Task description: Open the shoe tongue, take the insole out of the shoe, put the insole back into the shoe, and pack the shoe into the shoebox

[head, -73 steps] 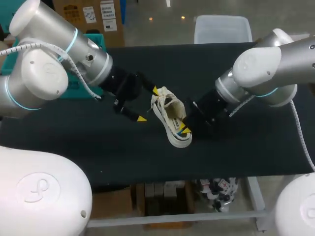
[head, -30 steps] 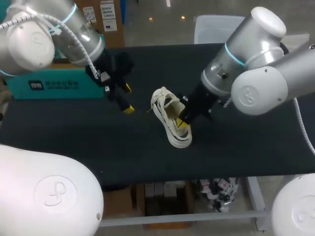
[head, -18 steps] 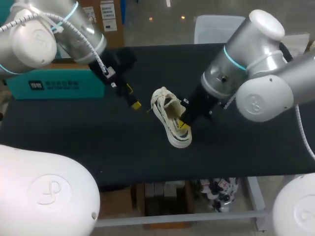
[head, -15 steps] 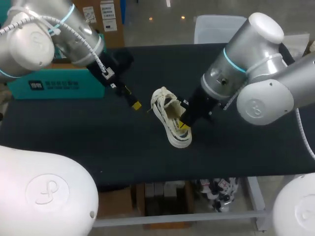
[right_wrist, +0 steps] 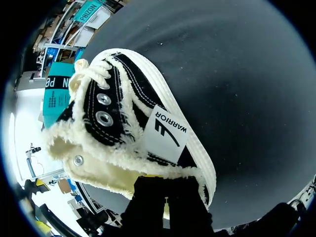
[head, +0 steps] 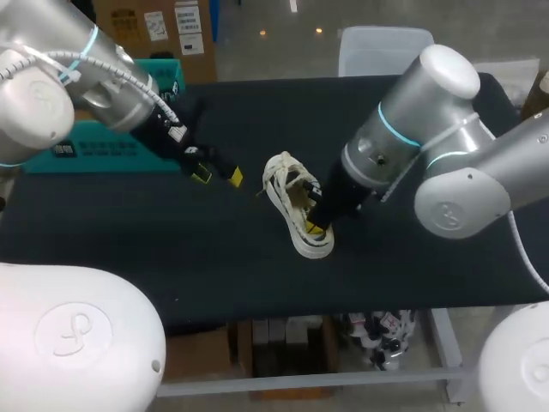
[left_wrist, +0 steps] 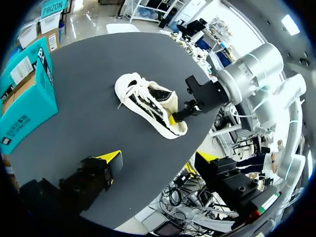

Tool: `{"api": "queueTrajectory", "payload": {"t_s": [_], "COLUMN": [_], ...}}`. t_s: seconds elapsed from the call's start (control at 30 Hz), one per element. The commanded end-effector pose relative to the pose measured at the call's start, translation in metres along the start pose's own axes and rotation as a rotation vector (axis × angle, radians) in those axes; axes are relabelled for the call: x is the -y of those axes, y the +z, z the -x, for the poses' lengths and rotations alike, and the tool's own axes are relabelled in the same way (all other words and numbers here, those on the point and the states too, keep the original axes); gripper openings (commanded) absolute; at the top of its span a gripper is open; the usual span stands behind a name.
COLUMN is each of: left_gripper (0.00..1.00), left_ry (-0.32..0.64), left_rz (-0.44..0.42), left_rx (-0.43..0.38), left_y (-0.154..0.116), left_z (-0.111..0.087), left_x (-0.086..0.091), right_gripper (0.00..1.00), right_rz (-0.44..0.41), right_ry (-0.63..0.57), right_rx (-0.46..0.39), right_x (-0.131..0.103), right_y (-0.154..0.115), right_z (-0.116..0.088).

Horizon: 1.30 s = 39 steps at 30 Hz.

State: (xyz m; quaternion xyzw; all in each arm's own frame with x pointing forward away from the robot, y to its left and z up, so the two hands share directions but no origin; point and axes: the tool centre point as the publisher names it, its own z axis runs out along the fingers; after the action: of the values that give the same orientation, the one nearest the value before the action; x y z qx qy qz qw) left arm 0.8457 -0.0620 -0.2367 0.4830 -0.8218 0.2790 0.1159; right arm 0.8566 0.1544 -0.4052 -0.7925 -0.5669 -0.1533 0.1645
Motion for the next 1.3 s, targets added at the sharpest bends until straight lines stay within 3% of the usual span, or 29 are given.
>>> {"api": "queueTrajectory", "payload": {"t_s": [0.03,0.33,0.6,0.93,1.3], "left_gripper": [1.0,1.0,1.0,1.0,1.0], "left_ry": [-0.02,-0.049,-0.083,-0.127,-0.15], "left_rz": [-0.016,0.008,0.027,0.083,0.143], "left_rx": [-0.001,-0.001,-0.003,0.018,0.035], "left_y": [0.0,0.001,-0.005,0.003,0.028], "left_z": [0.001,-0.003,-0.005,-0.022,-0.041], "left_x": [-0.005,0.003,0.009,0.014,0.018], "right_gripper": [0.0,0.0,0.0,0.0,0.0], "right_rz": [0.043,0.073,0.099,0.089,0.036], "right_ry": [-0.002,-0.047,-0.089,-0.244,-0.296], "right_rx": [0.009,-0.026,-0.045,-0.009,0.04], "right_x": [0.006,0.013,0.005,-0.02,-0.064], "right_y": [-0.001,-0.04,-0.071,-0.092,-0.095], "right_z": [-0.006,-0.011,0.0,0.02,0.032]}}
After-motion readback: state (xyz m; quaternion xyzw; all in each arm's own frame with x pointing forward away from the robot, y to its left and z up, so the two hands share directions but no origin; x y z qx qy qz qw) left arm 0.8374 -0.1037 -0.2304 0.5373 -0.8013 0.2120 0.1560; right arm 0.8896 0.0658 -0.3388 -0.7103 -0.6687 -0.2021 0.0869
